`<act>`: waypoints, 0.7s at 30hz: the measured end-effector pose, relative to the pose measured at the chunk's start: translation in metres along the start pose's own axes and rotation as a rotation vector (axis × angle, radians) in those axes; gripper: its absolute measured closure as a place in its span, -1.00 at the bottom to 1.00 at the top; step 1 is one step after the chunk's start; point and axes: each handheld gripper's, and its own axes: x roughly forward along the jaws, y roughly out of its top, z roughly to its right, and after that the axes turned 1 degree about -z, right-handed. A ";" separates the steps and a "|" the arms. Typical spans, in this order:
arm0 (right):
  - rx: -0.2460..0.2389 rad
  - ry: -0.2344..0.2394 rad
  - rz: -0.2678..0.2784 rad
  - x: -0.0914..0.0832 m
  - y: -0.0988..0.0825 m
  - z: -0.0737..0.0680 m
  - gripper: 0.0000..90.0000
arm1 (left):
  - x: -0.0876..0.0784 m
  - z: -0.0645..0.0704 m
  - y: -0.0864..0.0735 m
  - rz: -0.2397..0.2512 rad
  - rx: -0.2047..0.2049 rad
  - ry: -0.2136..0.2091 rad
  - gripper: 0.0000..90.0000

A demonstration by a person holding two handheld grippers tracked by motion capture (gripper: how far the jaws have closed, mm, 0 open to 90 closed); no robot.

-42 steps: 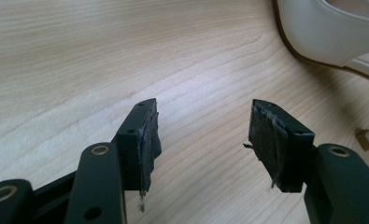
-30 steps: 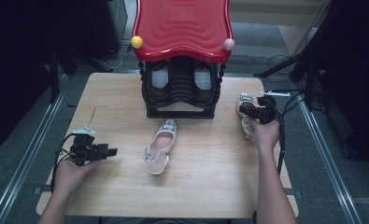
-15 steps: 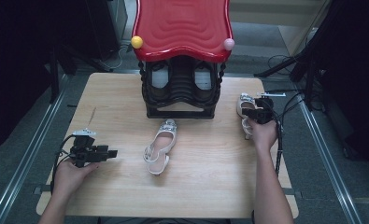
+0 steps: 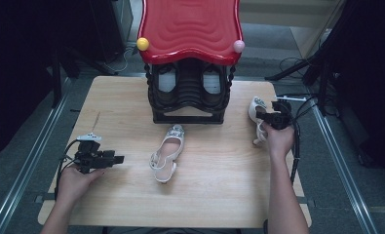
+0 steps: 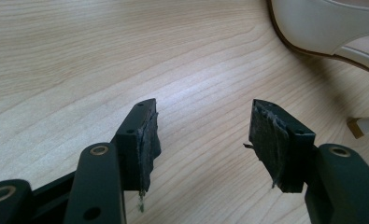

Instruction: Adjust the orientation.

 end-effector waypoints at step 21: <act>-0.022 0.153 -0.002 -0.031 -0.020 -0.030 0.95 | 0.019 0.021 0.020 -0.023 0.067 -0.064 -0.12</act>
